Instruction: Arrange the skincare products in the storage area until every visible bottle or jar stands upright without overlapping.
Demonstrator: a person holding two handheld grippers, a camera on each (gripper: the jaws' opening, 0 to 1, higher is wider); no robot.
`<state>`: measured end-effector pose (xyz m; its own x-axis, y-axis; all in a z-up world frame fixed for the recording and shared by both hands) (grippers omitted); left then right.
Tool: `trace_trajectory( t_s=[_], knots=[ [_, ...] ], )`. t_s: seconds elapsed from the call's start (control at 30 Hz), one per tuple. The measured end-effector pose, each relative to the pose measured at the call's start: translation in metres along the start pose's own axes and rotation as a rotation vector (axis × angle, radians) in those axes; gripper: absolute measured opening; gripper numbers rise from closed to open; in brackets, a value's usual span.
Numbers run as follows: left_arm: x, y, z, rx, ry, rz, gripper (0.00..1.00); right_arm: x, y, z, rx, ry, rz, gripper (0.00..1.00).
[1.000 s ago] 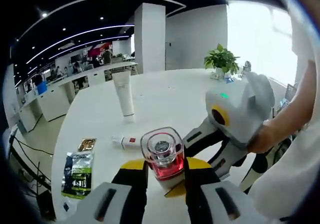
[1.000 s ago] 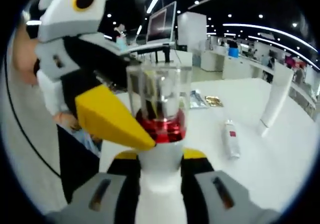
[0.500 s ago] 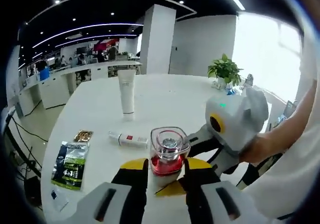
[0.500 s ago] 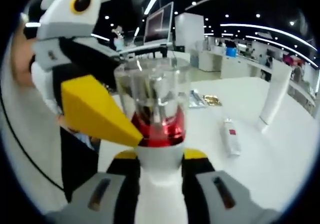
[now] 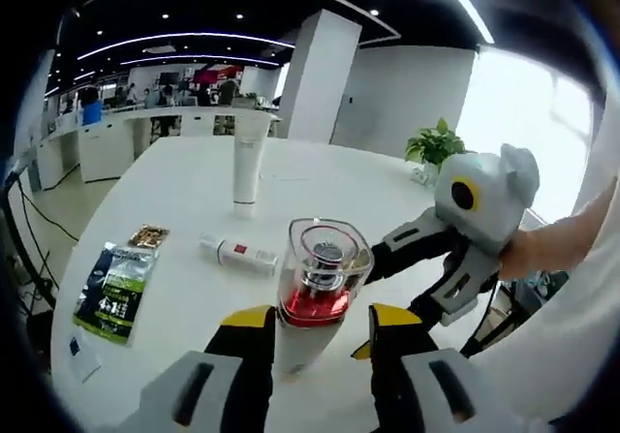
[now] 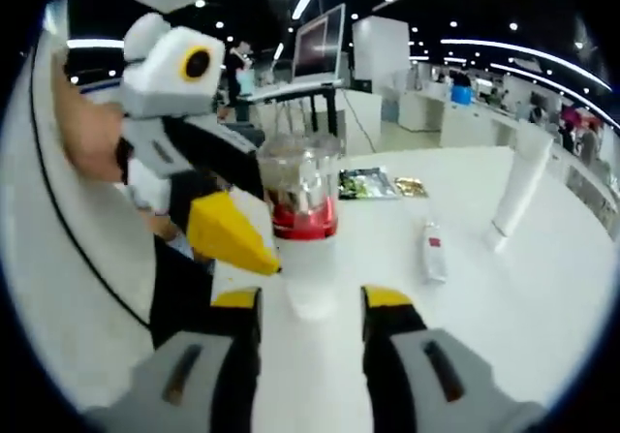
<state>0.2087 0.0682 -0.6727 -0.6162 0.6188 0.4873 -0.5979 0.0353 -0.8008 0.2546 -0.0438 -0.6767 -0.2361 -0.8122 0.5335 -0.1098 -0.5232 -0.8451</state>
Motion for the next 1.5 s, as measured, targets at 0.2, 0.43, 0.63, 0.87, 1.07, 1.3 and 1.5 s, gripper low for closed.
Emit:
trace_trajectory(
  t_s=[0.2,0.43,0.63,0.87,1.07,1.3,1.5],
  knots=[
    [-0.002,0.013,-0.012,-0.053,0.005,-0.065,0.32,0.008,-0.026,-0.001,0.181,-0.117,-0.056,0.44],
    [-0.003,0.018,-0.017,-0.033,0.017,-0.076,0.28,0.01,-0.038,-0.001,0.191,-0.19,-0.054,0.41],
    [-0.009,0.012,-0.013,-0.056,0.034,-0.076,0.34,-0.012,-0.017,-0.002,0.124,-0.226,-0.119,0.45],
    [-0.002,0.015,-0.018,-0.091,0.048,-0.092,0.29,-0.015,-0.01,-0.015,0.131,-0.237,-0.121,0.49],
    [0.008,0.019,-0.029,-0.125,0.053,-0.145,0.28,-0.013,-0.004,-0.033,0.138,-0.273,-0.136,0.39],
    [0.015,0.019,-0.036,-0.135,0.064,-0.167,0.24,-0.013,-0.006,-0.033,0.13,-0.248,-0.135,0.44],
    [0.022,0.022,-0.04,-0.109,0.03,-0.171,0.24,-0.01,-0.027,-0.013,0.129,-0.165,-0.107,0.46]
  ],
)
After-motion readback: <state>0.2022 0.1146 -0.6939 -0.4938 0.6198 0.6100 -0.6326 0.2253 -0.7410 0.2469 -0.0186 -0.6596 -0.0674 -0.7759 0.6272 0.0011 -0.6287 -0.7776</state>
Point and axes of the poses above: the point that each gripper's makers call its tool centre point, and the gripper's own axes: x roughly backward along the fingers, z roughly to its right, y roughly out of its underside, the point moved 7 cm from there along x, roughly backward along the fingers, and after that the axes turned 8 degrees about y, right-handed, at the moved point
